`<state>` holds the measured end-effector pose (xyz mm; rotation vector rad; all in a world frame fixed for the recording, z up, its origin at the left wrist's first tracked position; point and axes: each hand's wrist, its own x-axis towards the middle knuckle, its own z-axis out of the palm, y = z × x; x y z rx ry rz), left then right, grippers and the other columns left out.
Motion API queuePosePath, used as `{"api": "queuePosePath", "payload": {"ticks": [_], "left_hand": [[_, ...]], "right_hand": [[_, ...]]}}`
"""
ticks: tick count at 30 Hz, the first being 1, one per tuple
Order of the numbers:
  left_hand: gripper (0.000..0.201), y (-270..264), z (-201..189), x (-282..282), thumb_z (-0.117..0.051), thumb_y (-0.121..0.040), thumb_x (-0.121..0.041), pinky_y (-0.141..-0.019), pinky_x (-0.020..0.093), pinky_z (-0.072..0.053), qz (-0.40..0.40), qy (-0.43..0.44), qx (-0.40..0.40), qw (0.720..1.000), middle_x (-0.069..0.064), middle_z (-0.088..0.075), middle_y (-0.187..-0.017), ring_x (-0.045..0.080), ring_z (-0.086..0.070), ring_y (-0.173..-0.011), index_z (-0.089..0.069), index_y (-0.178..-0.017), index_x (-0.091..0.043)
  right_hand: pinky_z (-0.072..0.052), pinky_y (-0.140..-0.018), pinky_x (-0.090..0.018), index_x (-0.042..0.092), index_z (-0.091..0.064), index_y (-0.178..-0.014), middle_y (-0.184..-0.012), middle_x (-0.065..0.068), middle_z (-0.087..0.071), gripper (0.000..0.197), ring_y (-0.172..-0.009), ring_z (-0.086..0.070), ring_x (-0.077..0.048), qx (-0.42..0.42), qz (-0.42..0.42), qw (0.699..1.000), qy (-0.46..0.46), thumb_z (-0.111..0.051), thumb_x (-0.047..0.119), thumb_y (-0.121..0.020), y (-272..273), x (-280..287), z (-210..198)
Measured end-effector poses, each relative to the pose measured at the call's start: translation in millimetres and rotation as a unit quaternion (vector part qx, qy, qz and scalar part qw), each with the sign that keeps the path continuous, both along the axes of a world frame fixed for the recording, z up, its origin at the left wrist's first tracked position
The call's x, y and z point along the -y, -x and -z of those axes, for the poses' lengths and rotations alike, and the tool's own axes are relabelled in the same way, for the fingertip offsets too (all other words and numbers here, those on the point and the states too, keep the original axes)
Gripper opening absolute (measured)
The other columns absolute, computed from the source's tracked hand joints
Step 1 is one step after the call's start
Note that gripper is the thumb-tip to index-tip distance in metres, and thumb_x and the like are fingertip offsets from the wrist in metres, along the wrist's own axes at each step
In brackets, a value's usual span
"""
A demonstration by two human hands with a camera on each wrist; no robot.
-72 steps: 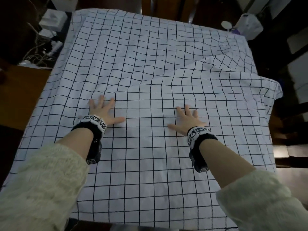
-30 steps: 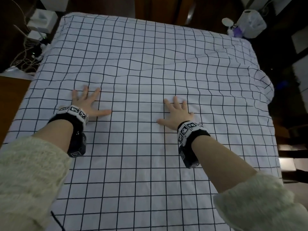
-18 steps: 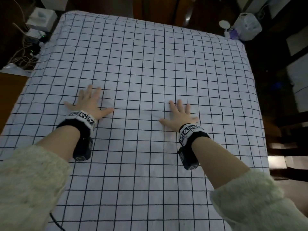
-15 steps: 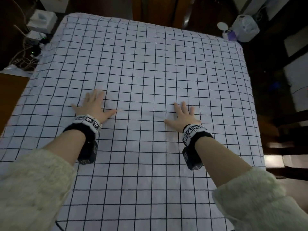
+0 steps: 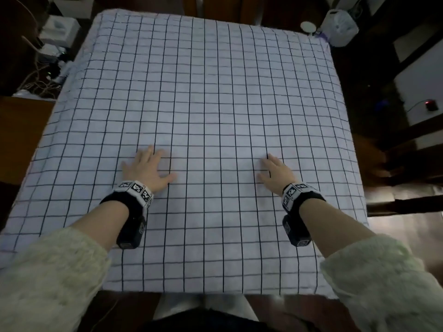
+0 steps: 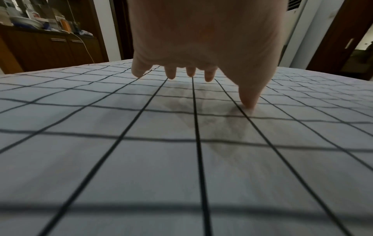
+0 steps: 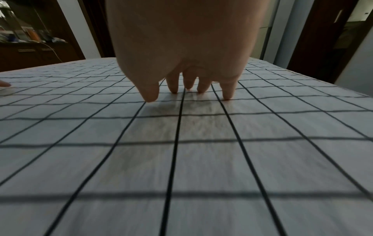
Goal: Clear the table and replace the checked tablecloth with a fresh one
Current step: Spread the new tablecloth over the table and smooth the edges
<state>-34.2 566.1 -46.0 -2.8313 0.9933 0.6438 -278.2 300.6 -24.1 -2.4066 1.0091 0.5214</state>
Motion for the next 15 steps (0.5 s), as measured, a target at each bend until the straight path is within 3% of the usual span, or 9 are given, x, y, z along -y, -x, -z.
{"api": "queuePosePath", "payload": {"ticks": [4,9,12,15], "left_hand": [[0.091,30,-1,-33,-0.049,-0.08,-0.072,-0.113,0.061,-0.011,0.034,-0.006,-0.001,0.999,-0.001,-0.001,-0.16,0.027,-0.006,-0.146,-0.011,-0.151,-0.031],[0.076,66,-2,-68,-0.05,-0.088,-0.058,-0.114,0.051,-0.019,0.025,0.008,0.002,1.0,0.001,-0.008,-0.16,0.026,-0.014,-0.144,-0.019,-0.15,-0.026],[0.074,85,-3,-79,-0.05,-0.09,-0.053,-0.115,0.047,-0.02,0.025,0.018,0.001,1.0,0.004,-0.01,-0.159,0.027,-0.016,-0.144,-0.018,-0.151,-0.024],[0.082,111,-1,-88,-0.051,-0.088,-0.058,-0.116,0.046,-0.02,0.009,0.015,-0.005,1.0,0.004,-0.008,-0.16,0.029,-0.014,-0.144,-0.014,-0.152,-0.025]], "right_hand": [[-0.025,-0.116,-0.046,0.025,-0.027,-0.149,-0.16,0.005,-0.013,0.056,-0.146,-0.015,-0.017,-0.039,-0.014,0.999,0.002,-0.046,0.031,-0.097,34,-35,-7],[-0.029,-0.111,-0.054,0.029,-0.025,-0.149,-0.159,0.008,-0.016,0.056,-0.144,-0.021,-0.019,-0.09,-0.035,0.995,0.015,-0.042,0.033,-0.096,66,-52,-8],[-0.032,-0.105,-0.06,0.033,-0.023,-0.147,-0.154,0.011,-0.021,0.059,-0.14,-0.027,-0.025,-0.125,-0.02,0.992,0.026,-0.044,0.043,-0.092,80,-55,-9],[-0.029,-0.105,-0.066,0.036,-0.015,-0.148,-0.158,0.009,-0.011,0.074,-0.142,-0.018,-0.039,-0.158,0.007,0.987,0.031,-0.047,0.059,-0.085,96,-58,-8]]}}
